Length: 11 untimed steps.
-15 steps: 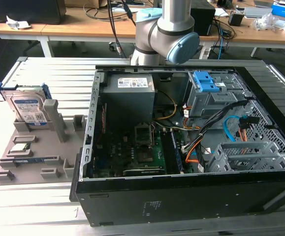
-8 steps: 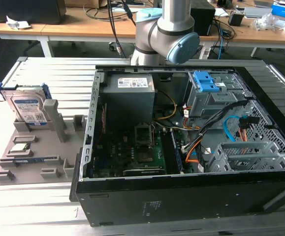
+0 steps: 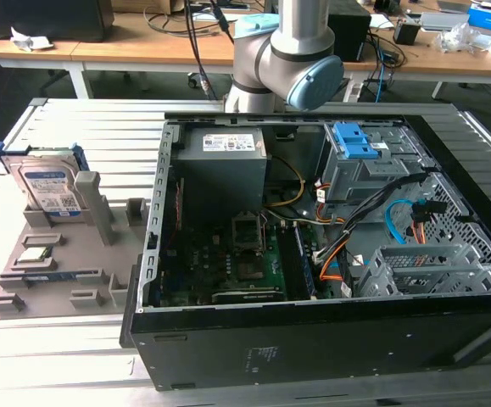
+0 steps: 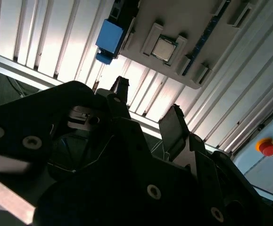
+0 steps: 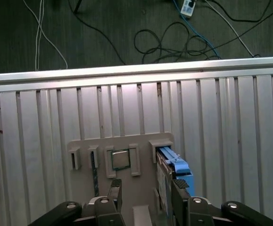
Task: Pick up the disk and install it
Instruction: 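Pick up the disk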
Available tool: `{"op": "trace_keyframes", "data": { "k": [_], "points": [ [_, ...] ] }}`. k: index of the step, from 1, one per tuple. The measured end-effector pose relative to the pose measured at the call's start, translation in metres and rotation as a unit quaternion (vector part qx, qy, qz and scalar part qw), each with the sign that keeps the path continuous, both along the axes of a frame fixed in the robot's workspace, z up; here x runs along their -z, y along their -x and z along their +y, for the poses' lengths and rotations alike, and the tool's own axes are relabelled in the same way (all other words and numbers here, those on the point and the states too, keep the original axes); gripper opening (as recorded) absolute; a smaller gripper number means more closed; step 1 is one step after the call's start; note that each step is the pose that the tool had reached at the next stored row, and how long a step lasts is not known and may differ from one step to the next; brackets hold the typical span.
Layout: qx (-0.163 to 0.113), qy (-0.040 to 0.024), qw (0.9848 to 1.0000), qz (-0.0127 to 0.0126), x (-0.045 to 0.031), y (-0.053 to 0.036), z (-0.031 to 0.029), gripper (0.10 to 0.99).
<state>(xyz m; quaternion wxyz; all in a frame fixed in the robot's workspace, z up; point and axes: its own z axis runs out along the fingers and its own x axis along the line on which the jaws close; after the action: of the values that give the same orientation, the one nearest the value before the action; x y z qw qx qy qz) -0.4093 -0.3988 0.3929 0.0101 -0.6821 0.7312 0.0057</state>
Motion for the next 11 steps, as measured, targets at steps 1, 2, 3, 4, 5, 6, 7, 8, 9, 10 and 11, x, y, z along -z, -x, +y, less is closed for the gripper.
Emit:
{"op": "trace_keyframes", "data": {
  "k": [1,2,3,4,5,6,7,8,9,10,11],
  "points": [
    [0.0,0.0001,1.0,-0.0001,0.0,0.0,0.0,0.541],
    [0.0,0.0002,1.0,0.0,0.0,0.0,0.0,0.541],
    [0.0,0.0003,1.0,0.0,0.0,0.0,-0.0001,0.541],
    [0.0,0.0004,1.0,0.0,0.0,0.0001,0.0,0.541],
    [0.0,0.0005,1.0,0.0,0.0,0.0001,0.0,0.541],
    [0.0,0.0006,1.0,0.0,0.0,0.0001,0.0,0.541],
    [0.0,0.0006,1.0,0.0,0.0,0.0,0.0,0.541],
    [0.0,0.0006,1.0,0.0,0.0,0.0,0.0,0.541],
    [0.0,0.0006,1.0,-0.0001,0.0,0.0,0.0,0.541],
    [0.0,0.0006,1.0,0.0,0.0,0.0,0.0,0.541],
    [0.0,0.0006,1.0,-0.0001,0.0,-0.0001,0.0,0.541]
  ]
}}
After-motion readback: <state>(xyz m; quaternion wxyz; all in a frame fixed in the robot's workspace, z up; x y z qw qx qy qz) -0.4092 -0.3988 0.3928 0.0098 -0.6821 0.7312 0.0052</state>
